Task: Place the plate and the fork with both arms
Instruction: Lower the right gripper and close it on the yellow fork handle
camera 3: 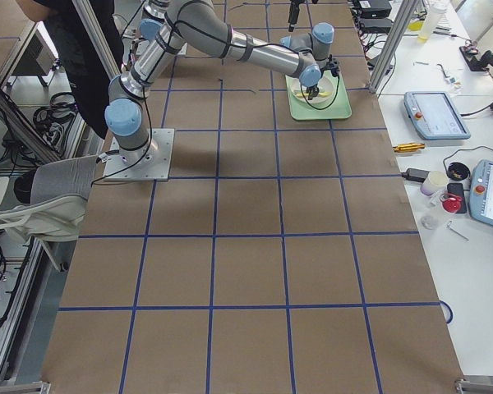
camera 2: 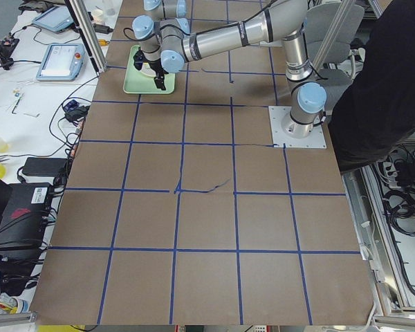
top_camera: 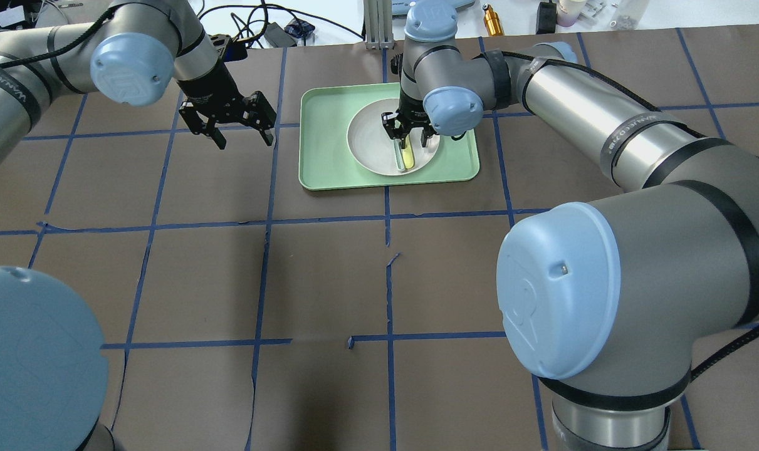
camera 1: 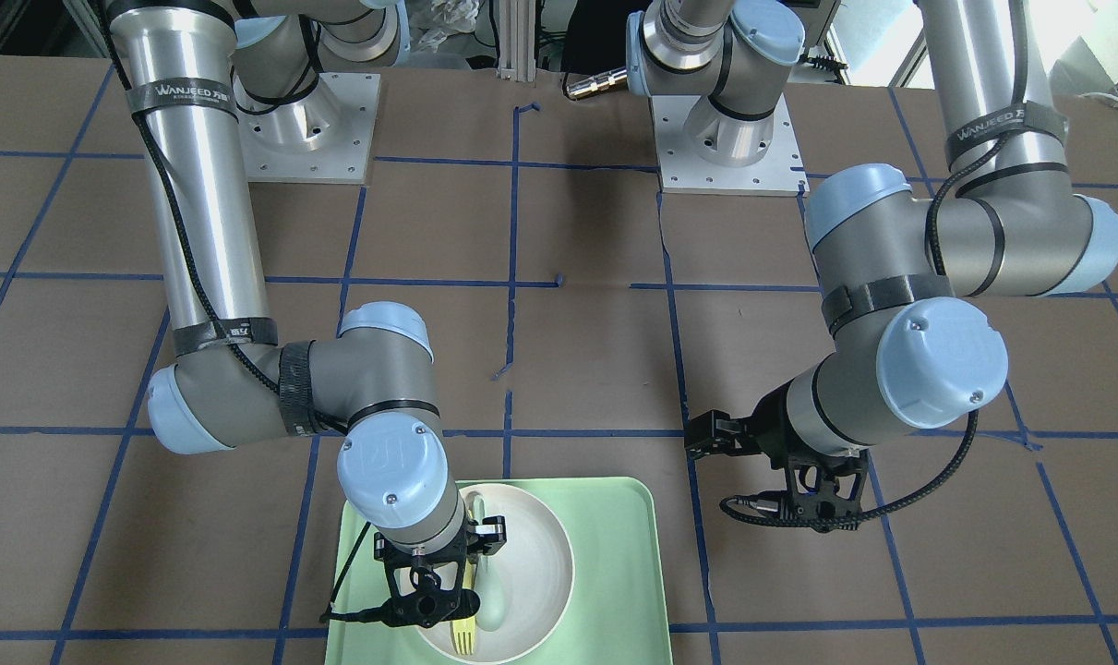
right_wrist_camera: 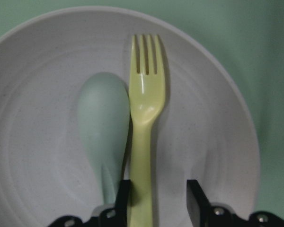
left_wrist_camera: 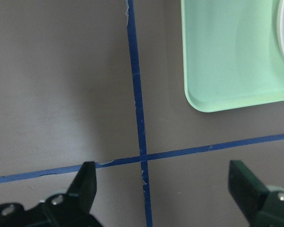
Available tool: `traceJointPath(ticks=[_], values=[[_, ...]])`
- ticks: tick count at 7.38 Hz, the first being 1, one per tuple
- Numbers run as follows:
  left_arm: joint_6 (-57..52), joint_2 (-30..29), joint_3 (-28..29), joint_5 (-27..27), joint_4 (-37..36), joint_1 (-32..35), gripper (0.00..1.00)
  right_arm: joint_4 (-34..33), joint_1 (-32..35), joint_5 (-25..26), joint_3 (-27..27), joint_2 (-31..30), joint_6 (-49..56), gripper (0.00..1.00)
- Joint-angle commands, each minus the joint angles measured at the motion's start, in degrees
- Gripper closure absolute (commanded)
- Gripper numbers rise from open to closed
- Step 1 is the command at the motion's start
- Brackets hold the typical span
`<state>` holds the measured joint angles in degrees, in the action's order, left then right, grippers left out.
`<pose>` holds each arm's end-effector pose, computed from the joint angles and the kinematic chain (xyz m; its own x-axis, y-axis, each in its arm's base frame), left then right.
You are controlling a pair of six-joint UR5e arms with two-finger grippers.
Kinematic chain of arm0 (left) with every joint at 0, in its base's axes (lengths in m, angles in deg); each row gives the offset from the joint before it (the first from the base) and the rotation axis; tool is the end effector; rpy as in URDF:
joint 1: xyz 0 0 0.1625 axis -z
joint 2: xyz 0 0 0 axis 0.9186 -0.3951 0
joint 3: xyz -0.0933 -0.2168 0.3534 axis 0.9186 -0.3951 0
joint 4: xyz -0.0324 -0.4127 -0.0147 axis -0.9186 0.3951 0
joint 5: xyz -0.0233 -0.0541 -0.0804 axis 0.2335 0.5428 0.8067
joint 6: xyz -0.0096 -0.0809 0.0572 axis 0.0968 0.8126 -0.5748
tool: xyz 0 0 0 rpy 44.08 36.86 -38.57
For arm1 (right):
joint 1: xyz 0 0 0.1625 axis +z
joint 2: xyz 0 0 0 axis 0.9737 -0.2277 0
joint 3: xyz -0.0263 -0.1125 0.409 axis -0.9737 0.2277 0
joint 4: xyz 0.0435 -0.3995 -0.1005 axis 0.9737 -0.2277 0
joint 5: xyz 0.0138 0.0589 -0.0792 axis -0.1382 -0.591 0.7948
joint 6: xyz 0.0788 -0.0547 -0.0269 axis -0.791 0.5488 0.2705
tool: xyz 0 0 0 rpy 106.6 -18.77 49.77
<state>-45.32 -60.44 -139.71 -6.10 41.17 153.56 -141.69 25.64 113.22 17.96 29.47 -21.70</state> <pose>-0.1098 -0.6569 0.3100 -0.9876 0.0640 0.1431 0.0805 0.9904 0.1128 0.2994 -0.7097 0.1931 -0.9930 -0.1002 -0.0620 -0.0977 0.9943 -0.0419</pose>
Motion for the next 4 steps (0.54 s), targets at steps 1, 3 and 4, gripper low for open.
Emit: traceJointPath(ticks=[1, 3, 4], values=[[0.0, 0.1, 0.0, 0.0, 0.0, 0.0, 0.0, 0.0, 0.0, 0.0, 0.3, -0.1, 0.0, 0.5], [0.0, 0.2, 0.0, 0.0, 0.0, 0.0, 0.0, -0.3, 0.0, 0.0, 0.0, 0.3, 0.1, 0.5], [0.0, 0.2, 0.0, 0.0, 0.0, 0.0, 0.0, -0.3, 0.0, 0.0, 0.0, 0.3, 0.1, 0.48]])
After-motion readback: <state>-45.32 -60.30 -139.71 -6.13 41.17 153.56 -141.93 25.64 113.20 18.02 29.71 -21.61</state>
